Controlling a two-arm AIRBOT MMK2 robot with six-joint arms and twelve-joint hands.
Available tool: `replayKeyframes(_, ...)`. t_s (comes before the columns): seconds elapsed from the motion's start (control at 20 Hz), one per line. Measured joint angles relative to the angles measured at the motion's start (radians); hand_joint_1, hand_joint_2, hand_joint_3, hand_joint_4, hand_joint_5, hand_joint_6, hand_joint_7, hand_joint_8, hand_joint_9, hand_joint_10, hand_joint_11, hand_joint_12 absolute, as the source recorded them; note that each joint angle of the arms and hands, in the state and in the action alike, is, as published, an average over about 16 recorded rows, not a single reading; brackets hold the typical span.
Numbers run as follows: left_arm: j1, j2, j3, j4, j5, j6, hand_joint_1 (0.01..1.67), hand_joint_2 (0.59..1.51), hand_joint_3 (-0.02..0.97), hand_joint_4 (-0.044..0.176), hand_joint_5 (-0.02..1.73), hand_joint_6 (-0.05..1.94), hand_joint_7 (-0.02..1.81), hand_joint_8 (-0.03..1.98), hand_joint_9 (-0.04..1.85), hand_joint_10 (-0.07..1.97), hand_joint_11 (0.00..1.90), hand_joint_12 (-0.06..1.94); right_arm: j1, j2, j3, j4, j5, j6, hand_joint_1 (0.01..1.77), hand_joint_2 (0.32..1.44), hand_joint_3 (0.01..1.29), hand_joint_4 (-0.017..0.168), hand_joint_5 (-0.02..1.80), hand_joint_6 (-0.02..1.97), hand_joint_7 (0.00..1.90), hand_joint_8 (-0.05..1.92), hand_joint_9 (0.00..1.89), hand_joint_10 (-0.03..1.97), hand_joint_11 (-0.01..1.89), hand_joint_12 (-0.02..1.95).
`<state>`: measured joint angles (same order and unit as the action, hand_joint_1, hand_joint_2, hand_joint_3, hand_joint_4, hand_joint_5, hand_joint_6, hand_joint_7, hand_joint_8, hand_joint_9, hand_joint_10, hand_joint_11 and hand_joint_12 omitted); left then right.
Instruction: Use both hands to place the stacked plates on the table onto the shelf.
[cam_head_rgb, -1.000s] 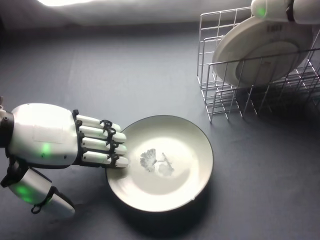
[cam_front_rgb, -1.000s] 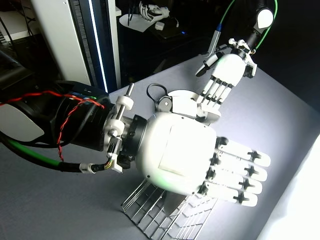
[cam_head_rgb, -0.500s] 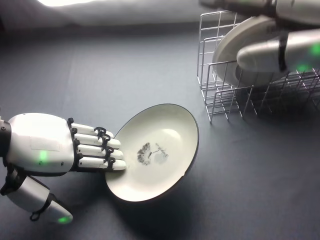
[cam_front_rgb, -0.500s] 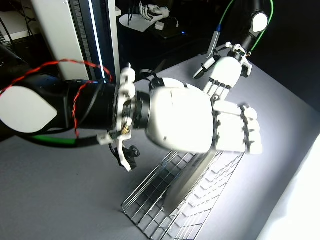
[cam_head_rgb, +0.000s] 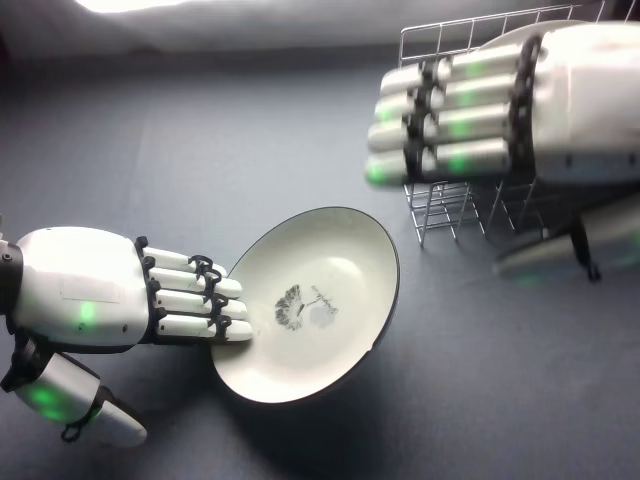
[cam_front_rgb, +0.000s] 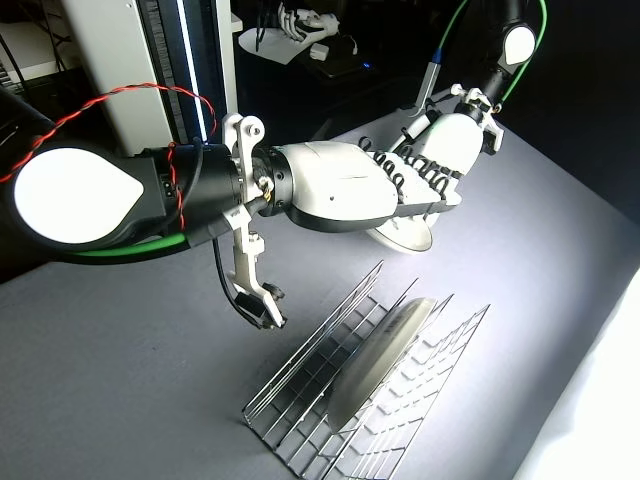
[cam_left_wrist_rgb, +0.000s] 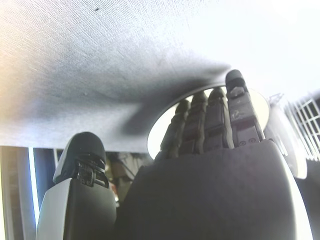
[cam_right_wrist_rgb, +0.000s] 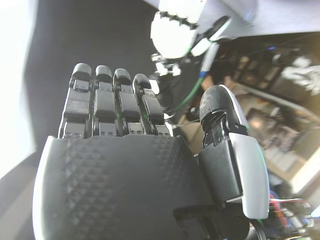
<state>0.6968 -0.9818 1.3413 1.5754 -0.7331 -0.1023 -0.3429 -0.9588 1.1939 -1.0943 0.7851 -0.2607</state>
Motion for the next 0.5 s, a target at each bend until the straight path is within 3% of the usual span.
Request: replayKeyframes(0.5,0.004,0.000,0.000,-0.005,0.000,0.000,0.02,1.221,0.020,-0.010,-0.01,-0.04,-0.01,-0.02,-0.03,-0.05,0.05,0.04,-0.022,-0.037,-0.026,-0.118,-0.017,0.000,0.02,1.31,0.02,0.004,0.02,0.02,0.01,-0.01,0.01,0.02,0.02,0.00)
